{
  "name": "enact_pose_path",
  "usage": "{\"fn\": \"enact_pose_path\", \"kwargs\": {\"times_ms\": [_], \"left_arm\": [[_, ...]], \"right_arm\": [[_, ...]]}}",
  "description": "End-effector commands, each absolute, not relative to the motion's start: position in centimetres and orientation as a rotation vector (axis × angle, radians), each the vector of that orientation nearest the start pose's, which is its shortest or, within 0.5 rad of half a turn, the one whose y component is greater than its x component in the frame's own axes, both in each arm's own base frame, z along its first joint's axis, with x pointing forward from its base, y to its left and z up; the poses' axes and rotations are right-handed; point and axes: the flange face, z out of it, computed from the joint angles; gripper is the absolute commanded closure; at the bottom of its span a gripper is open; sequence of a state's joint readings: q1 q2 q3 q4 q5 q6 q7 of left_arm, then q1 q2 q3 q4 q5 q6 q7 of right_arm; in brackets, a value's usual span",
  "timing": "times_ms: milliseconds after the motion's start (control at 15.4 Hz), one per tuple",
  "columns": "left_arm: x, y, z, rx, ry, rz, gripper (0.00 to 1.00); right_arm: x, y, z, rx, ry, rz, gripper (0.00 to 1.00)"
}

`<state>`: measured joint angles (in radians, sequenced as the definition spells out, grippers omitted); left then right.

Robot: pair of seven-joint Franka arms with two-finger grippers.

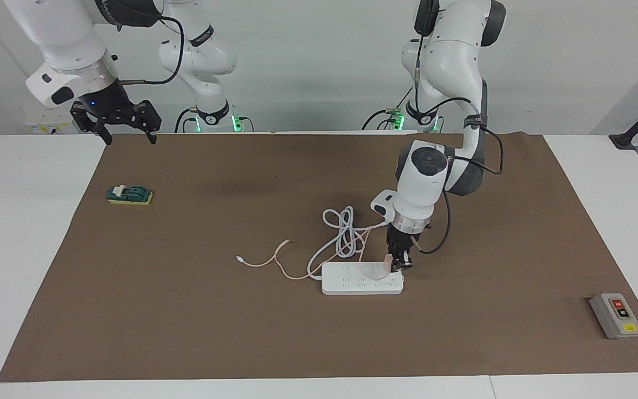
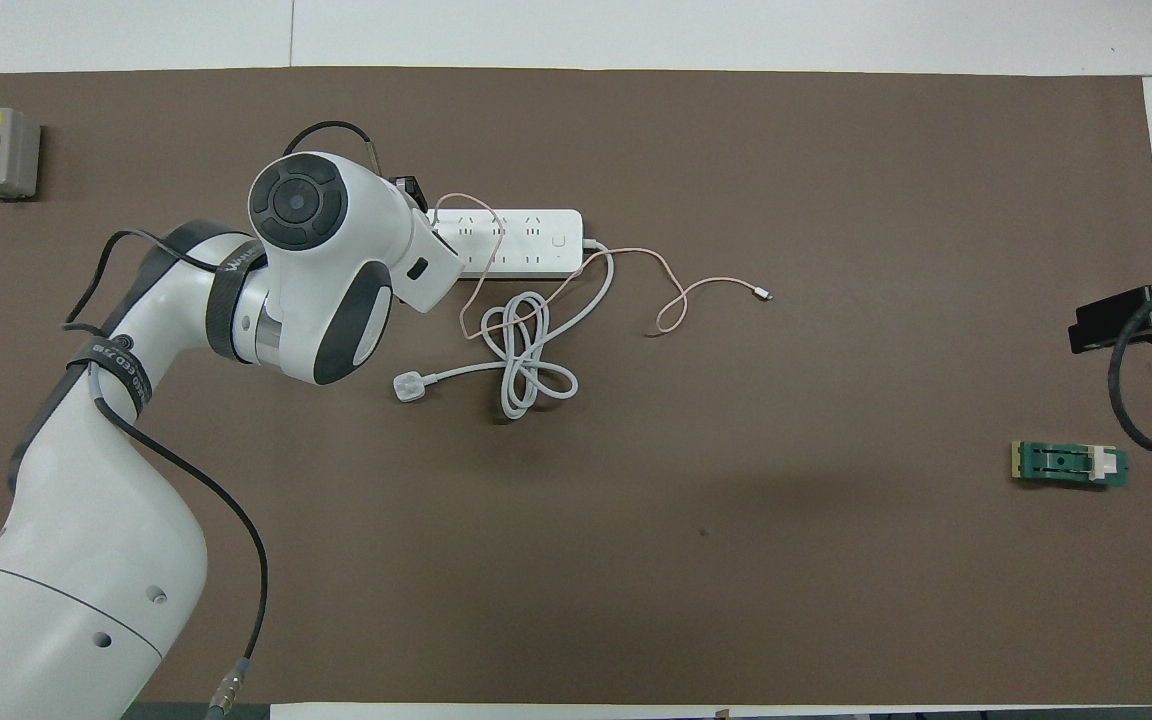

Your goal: Plug charger into power strip

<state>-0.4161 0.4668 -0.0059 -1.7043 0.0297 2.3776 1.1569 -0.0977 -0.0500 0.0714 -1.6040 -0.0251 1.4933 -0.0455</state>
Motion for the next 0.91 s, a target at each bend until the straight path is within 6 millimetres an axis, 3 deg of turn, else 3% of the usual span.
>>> {"fn": "enact_pose_path", "kwargs": {"times_ms": [0, 842], "left_arm": [[62.1, -27.5, 33.4, -2.071, 2.191, -0.213, 0.89], [60.7, -27.8, 32.6, -2.074, 2.221, -0.158, 0.89]], "right_arm": [[52.9, -1.3, 63.3, -3.154, 0.001, 0.071, 0.0], [52.8, -1.8, 63.2, -3.153, 0.006, 0.076, 0.0]]}}
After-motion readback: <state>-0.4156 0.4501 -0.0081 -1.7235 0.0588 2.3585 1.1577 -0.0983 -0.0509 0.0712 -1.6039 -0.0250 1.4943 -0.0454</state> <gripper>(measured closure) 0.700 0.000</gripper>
